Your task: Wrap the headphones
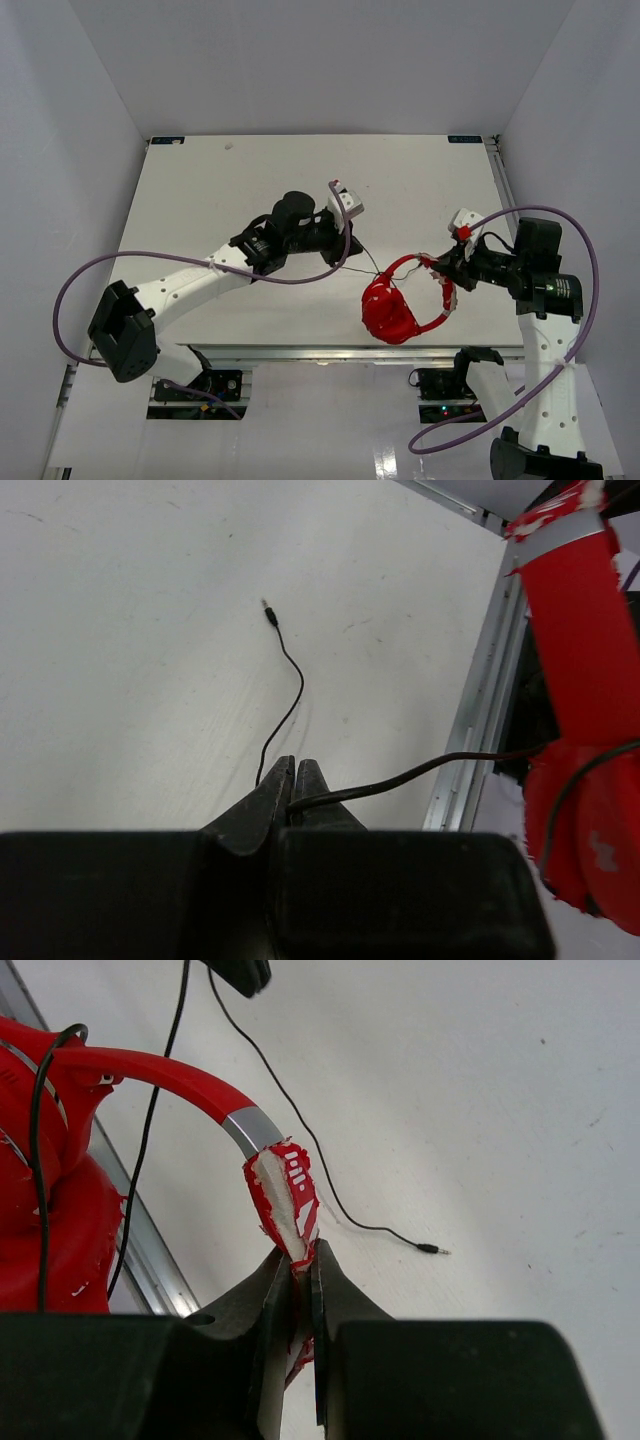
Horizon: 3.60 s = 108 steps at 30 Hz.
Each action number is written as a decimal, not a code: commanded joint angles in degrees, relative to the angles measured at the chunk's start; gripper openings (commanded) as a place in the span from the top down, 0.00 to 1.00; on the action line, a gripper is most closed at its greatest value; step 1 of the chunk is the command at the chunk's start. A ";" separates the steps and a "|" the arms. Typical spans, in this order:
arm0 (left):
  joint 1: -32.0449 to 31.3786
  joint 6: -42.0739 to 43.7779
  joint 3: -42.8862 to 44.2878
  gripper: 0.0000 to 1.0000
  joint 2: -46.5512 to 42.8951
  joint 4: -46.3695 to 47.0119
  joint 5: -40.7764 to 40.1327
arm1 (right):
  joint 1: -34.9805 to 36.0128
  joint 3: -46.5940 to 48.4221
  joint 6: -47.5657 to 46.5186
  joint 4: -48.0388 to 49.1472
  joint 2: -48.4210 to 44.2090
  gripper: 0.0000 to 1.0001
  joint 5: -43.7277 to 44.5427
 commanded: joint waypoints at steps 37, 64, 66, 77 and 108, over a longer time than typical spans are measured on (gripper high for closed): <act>-6.86 -33.37 39.88 0.81 25.10 -26.41 19.04 | 3.76 -7.86 21.35 33.10 2.39 0.92 37.01; -17.10 -29.96 33.05 0.52 23.45 -14.64 -2.21 | 5.10 -3.45 42.36 33.39 9.07 0.92 34.79; -18.15 -28.12 29.69 0.52 22.10 -11.77 -4.42 | 5.10 -2.47 43.17 32.86 9.27 0.92 34.21; -27.42 -17.02 5.01 0.61 16.60 16.56 -23.18 | 4.89 1.64 47.32 30.19 11.13 0.92 30.28; -30.24 4.61 -23.19 0.47 28.06 77.42 -42.59 | 2.20 7.38 48.15 23.08 10.26 0.92 16.77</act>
